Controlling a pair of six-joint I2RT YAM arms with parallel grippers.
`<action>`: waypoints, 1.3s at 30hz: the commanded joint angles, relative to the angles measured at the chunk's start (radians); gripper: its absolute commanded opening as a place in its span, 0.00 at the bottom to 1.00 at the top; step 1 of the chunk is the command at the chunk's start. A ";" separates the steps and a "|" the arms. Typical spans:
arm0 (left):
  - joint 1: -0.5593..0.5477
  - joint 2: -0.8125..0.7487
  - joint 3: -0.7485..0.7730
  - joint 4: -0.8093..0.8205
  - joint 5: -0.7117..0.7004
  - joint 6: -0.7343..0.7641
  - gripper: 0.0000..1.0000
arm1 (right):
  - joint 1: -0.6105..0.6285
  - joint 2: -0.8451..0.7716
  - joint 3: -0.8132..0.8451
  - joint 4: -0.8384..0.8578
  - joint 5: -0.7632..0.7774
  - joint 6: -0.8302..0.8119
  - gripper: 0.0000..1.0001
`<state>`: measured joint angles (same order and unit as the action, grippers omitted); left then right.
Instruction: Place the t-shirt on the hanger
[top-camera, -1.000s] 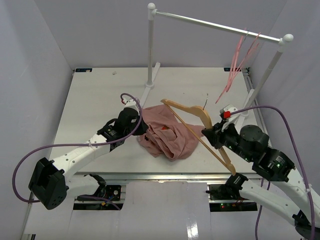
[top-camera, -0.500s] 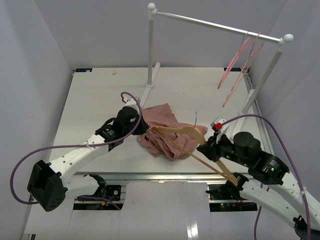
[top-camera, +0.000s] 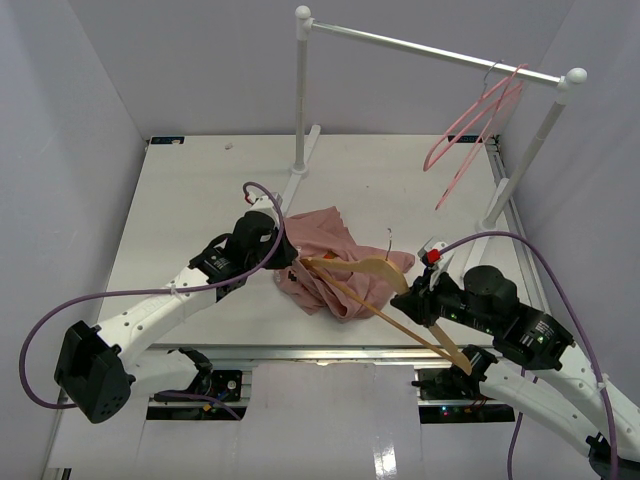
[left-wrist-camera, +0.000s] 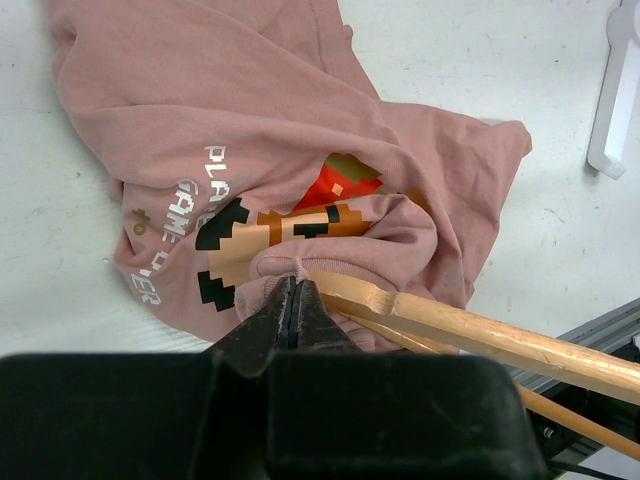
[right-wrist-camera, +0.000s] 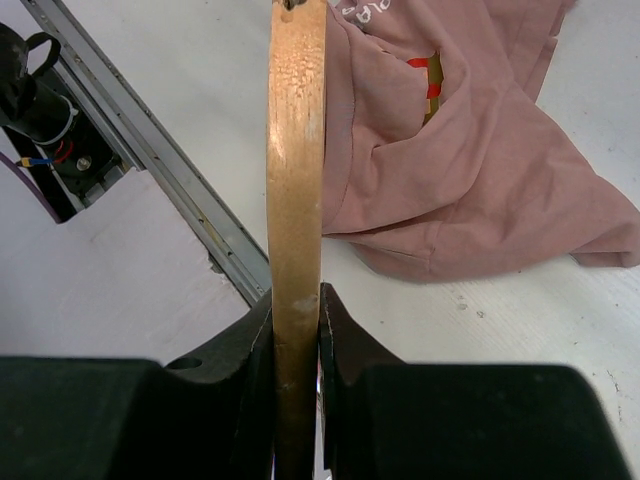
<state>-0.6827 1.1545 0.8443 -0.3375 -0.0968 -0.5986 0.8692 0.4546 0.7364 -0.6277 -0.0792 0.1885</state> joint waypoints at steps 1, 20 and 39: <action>0.003 -0.036 0.047 -0.029 -0.026 0.013 0.00 | 0.001 -0.019 0.021 0.037 -0.018 0.014 0.08; 0.003 -0.027 0.041 -0.087 -0.026 0.037 0.00 | 0.001 -0.026 0.073 -0.038 0.001 0.022 0.08; 0.004 0.014 0.034 -0.136 -0.045 0.021 0.00 | 0.001 -0.039 0.069 -0.024 -0.104 0.002 0.08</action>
<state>-0.6827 1.1671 0.8516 -0.4665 -0.1240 -0.5735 0.8692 0.4294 0.7650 -0.7006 -0.1492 0.2017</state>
